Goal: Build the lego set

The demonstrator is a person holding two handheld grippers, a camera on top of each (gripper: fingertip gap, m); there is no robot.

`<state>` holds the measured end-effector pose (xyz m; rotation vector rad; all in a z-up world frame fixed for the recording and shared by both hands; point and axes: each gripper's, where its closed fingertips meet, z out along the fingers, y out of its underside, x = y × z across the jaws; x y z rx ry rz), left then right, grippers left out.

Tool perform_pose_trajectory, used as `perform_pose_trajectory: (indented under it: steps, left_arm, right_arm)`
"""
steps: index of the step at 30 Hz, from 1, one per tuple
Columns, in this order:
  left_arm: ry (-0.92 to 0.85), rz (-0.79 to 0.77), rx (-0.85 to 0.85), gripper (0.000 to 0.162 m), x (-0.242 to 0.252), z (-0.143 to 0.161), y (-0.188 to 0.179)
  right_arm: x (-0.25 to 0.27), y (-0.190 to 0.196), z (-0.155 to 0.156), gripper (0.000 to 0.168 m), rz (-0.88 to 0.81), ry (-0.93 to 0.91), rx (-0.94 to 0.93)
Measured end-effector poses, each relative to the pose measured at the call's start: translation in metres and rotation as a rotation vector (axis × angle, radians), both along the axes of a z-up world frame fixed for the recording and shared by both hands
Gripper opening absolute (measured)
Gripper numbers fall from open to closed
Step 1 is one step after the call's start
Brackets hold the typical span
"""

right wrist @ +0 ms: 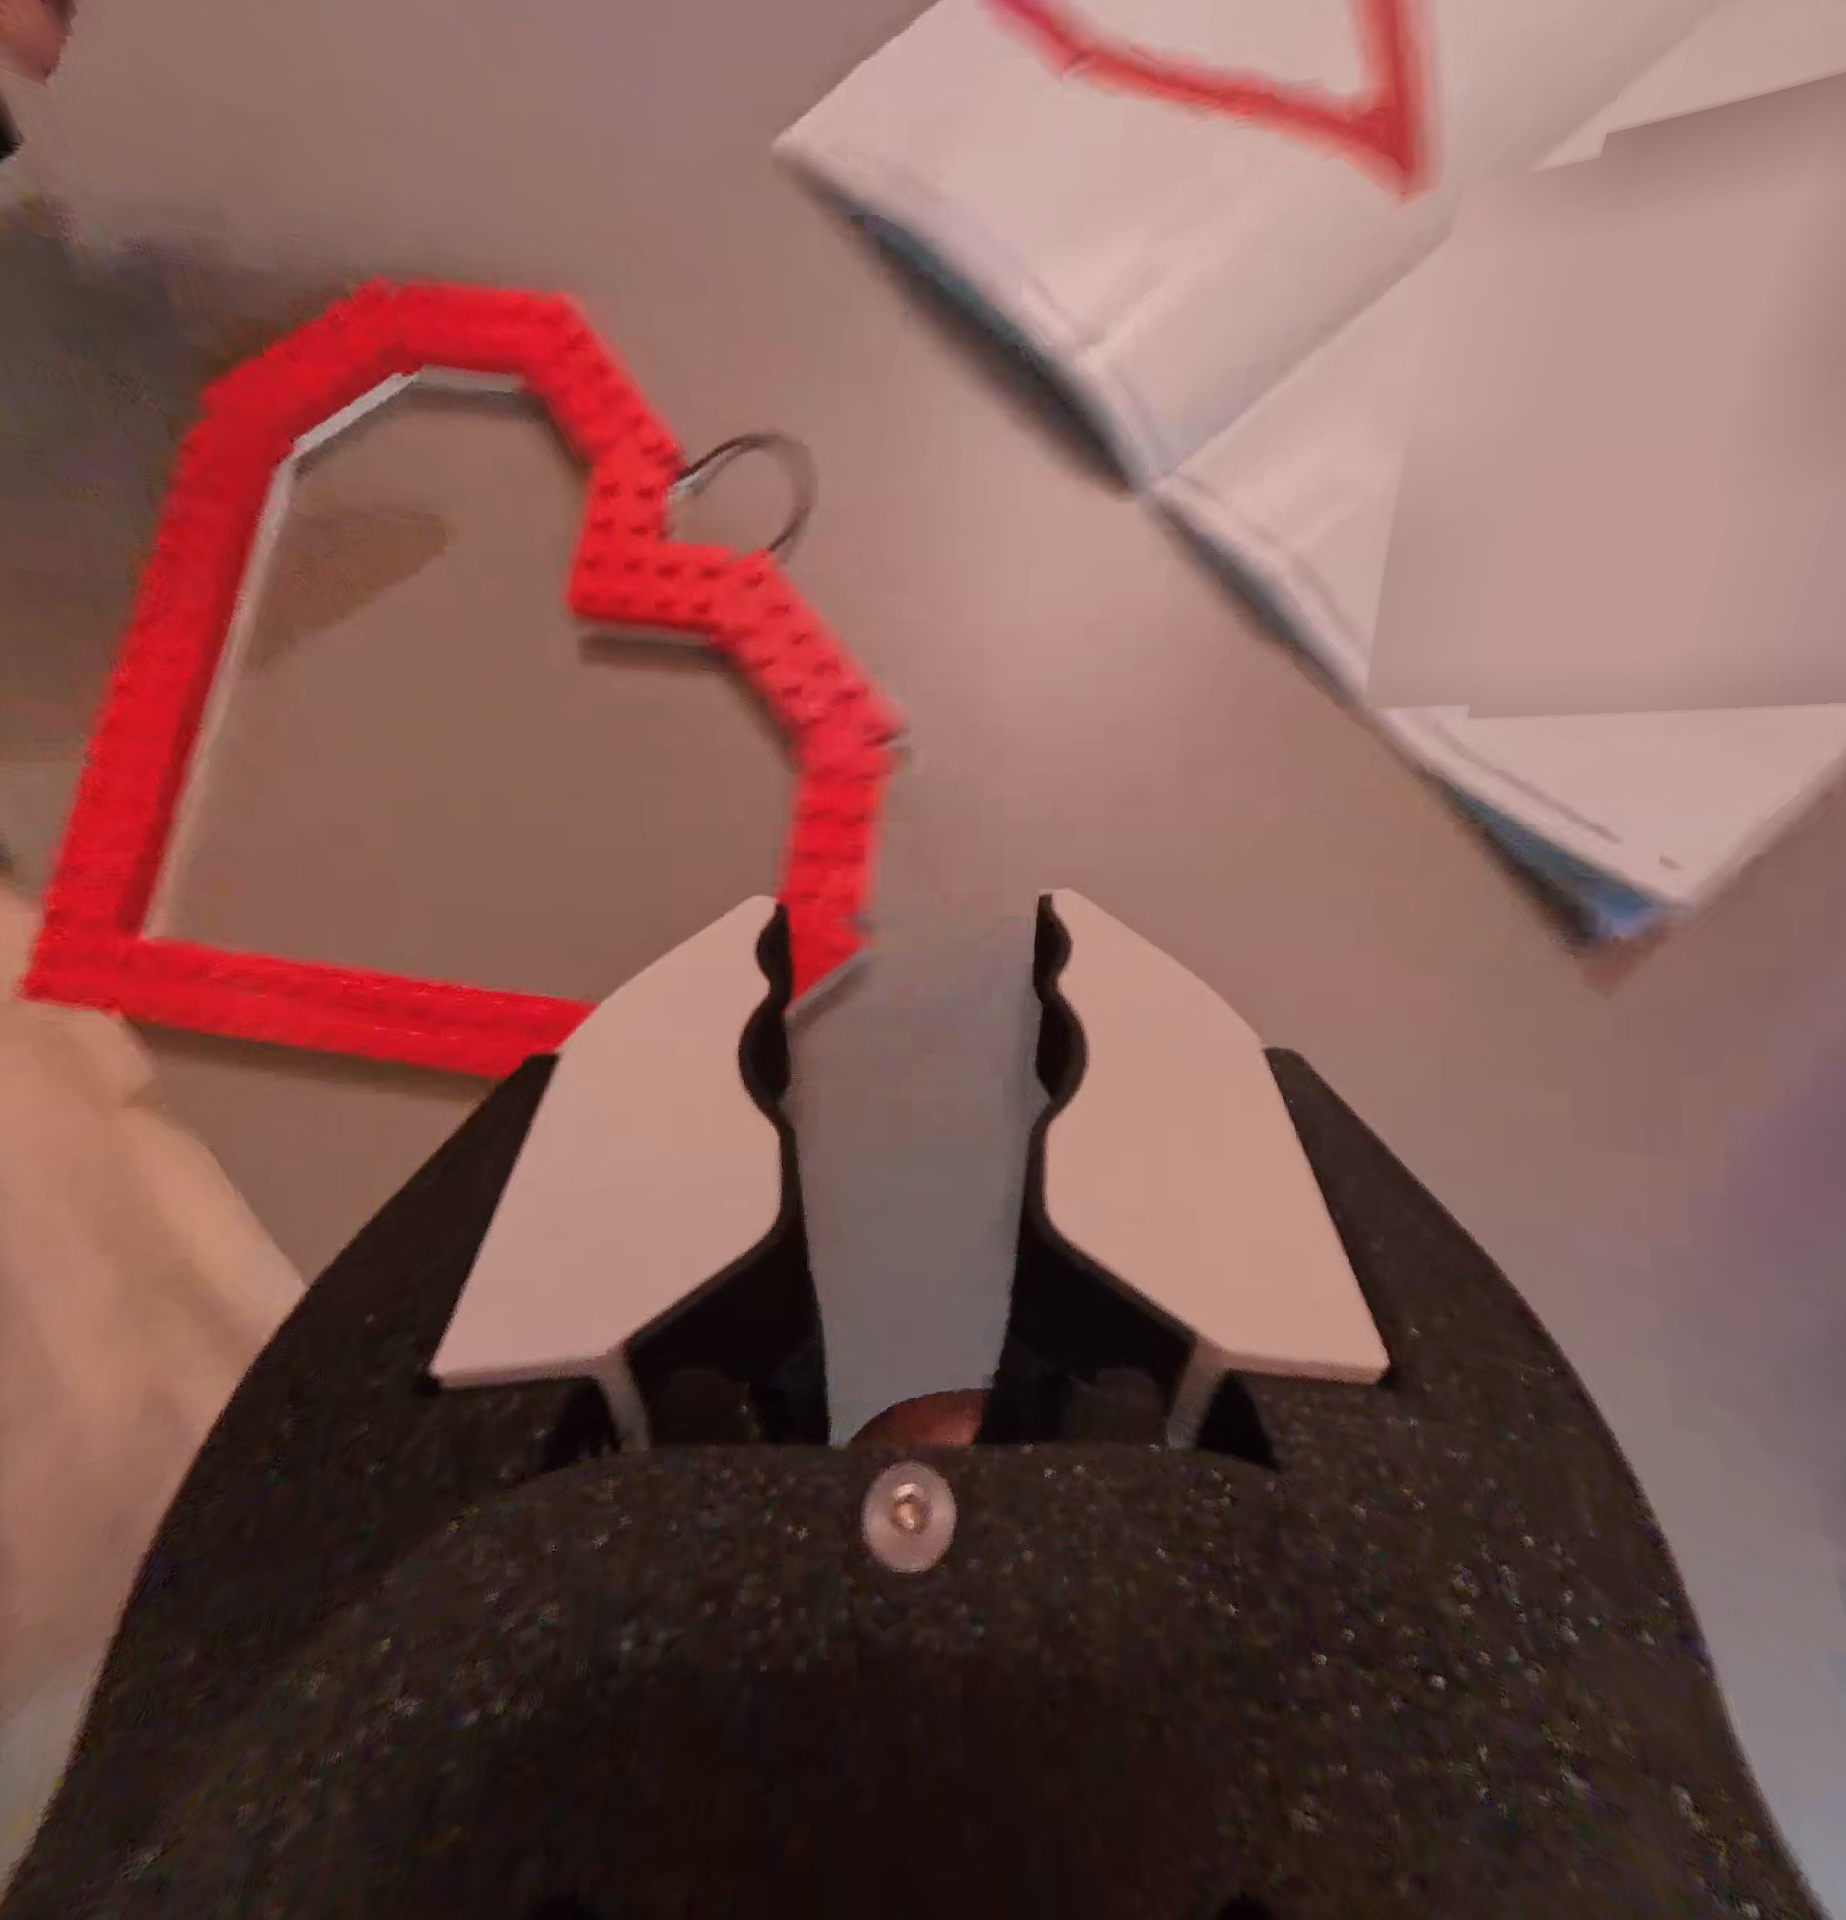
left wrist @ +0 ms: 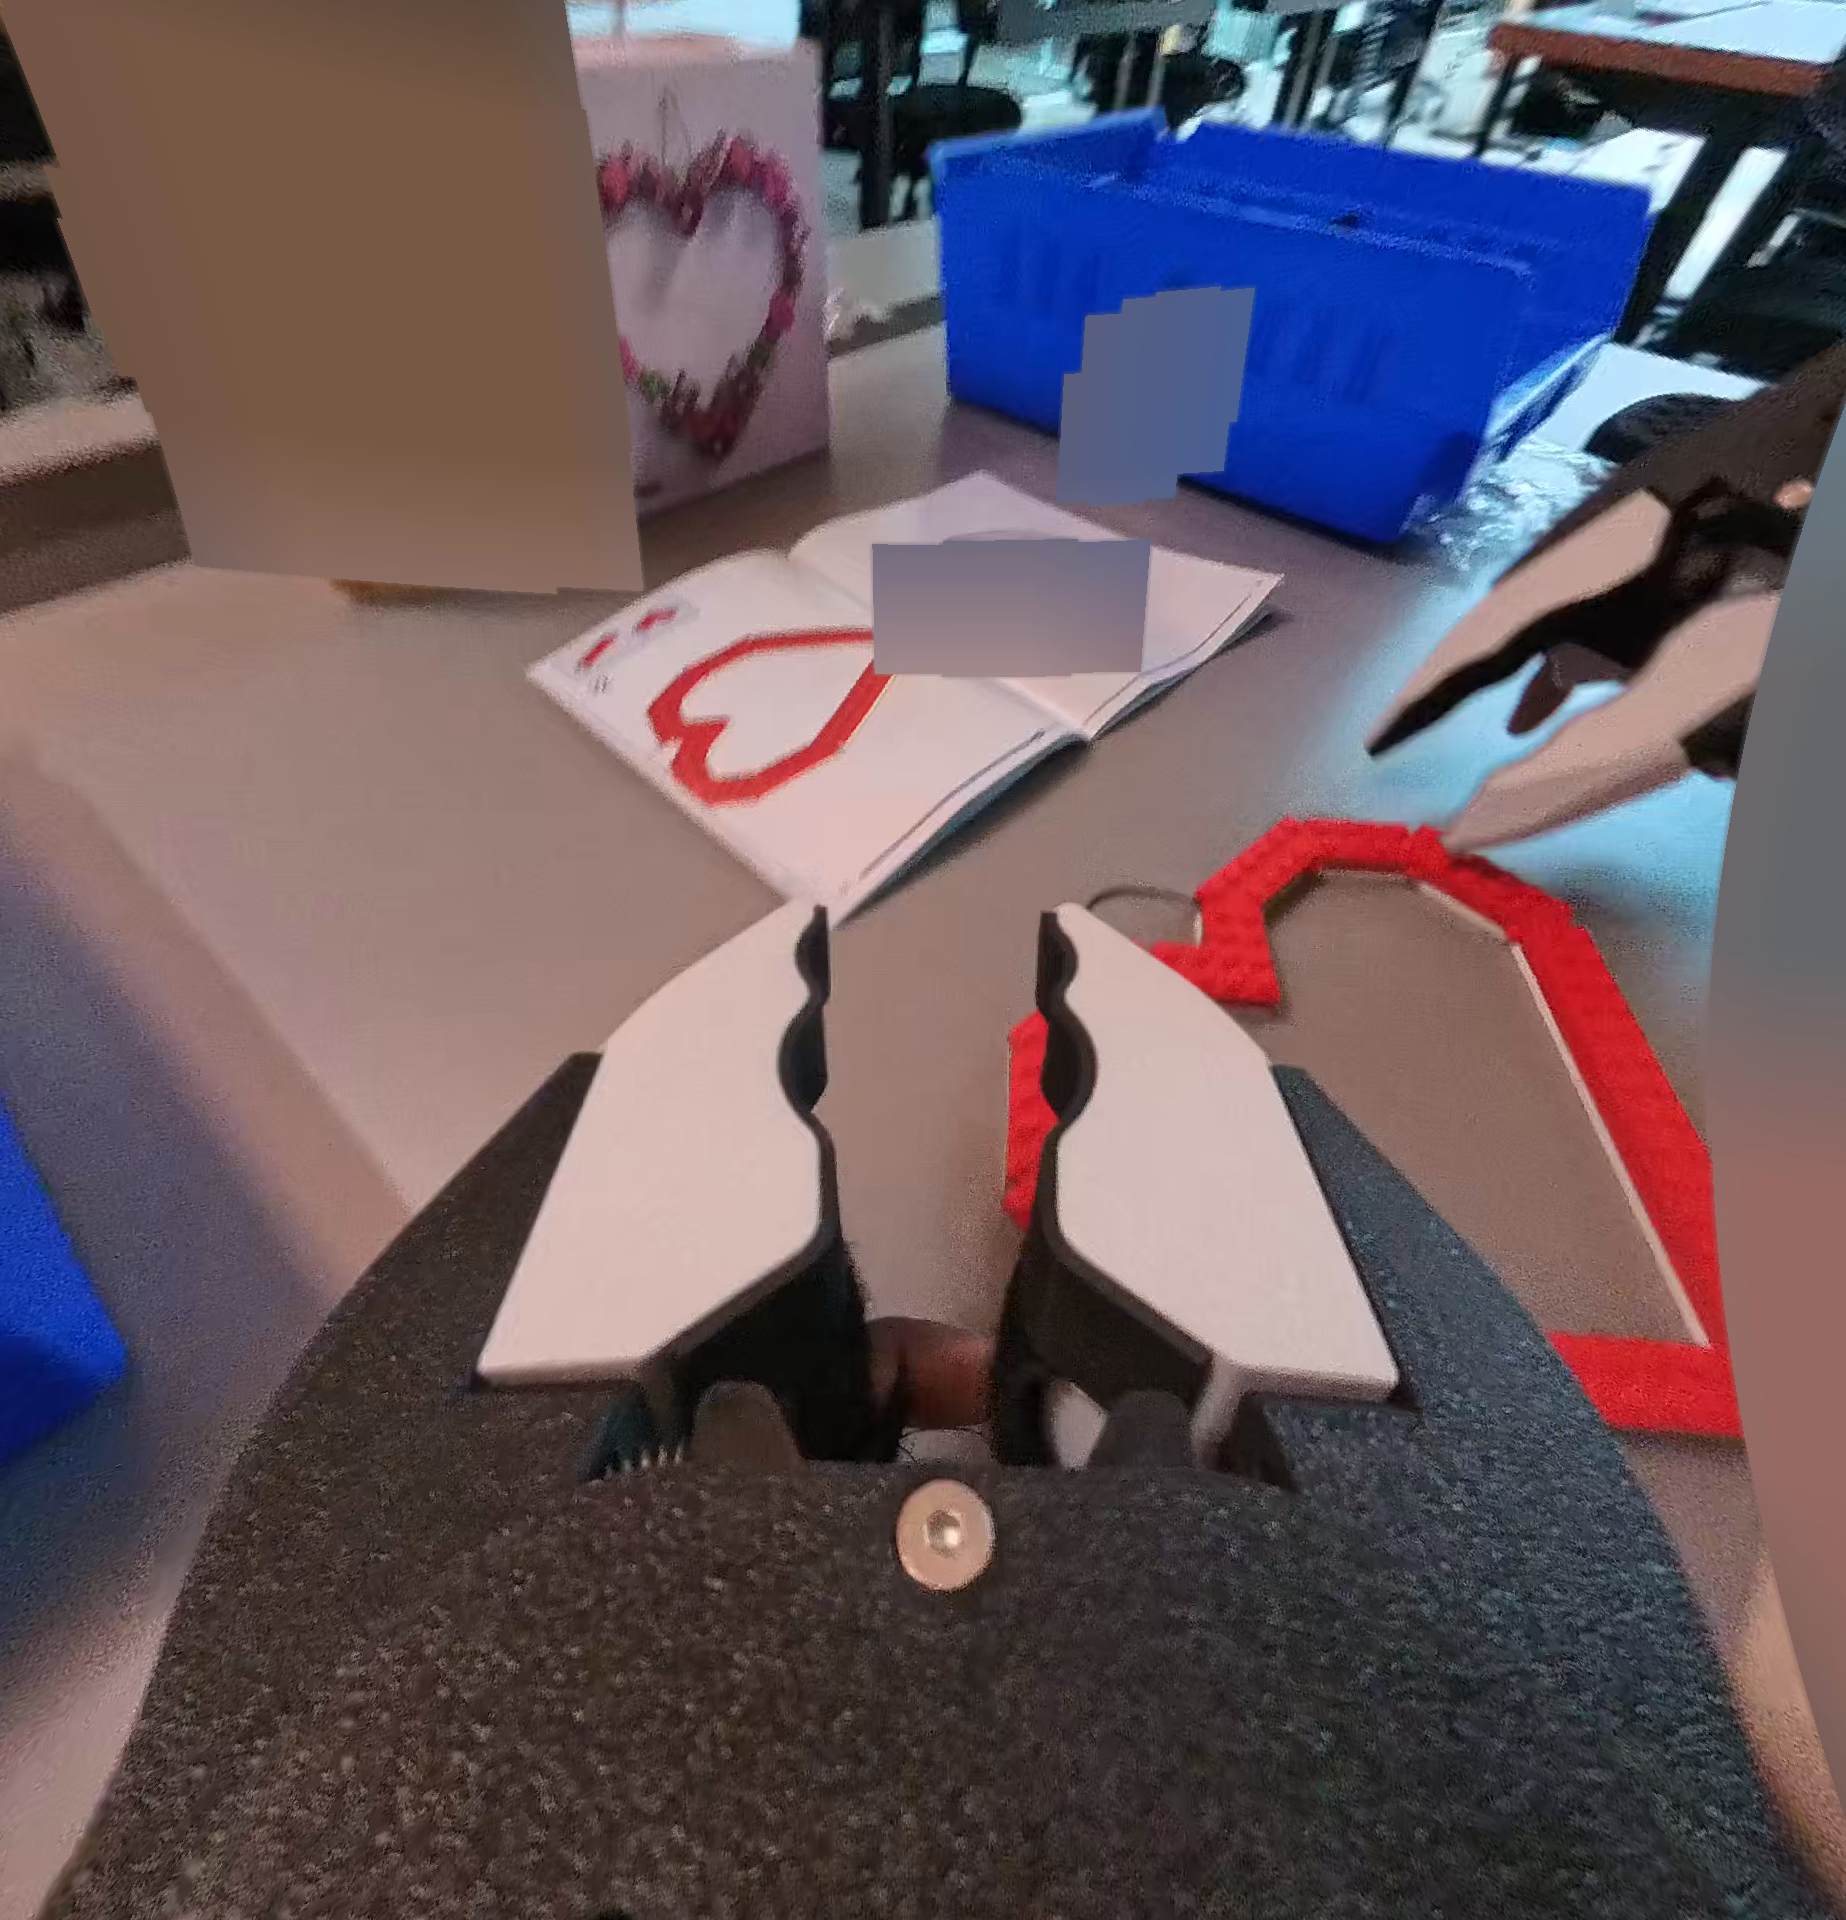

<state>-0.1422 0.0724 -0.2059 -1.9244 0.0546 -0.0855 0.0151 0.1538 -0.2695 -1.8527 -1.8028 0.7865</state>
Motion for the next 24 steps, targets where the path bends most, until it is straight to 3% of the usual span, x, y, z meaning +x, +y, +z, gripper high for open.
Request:
perform_pose_trajectory:
  steps: [3,6,9,14,20,24]
  left_arm:
    - [0.12,-0.125,0.067,0.034,0.022,0.02,0.032]
    - [0.249,-0.323,0.002,0.038,0.059,0.017,0.082]
    - [0.425,-0.508,-0.097,0.042,0.092,-0.005,0.131]
    - [0.445,-0.676,-0.153,0.033,0.126,-0.04,0.193]
    - [0.41,-0.755,-0.233,0.03,0.141,-0.068,0.211]
    - [0.284,-0.76,-0.244,0.006,0.137,-0.067,0.213]
  right_arm:
    - [0.001,0.059,0.026,0.049,-0.229,0.133,0.064]
    - [0.006,0.105,0.03,0.05,-0.417,0.171,0.109]
    - [0.001,0.105,0.015,0.054,-0.411,0.161,0.043]
    - [0.003,0.114,0.006,0.049,-0.439,0.148,0.03]
    - [0.015,0.118,0.004,0.048,-0.435,0.156,0.001]
    - [0.017,0.115,0.0,0.047,-0.434,0.168,-0.021]
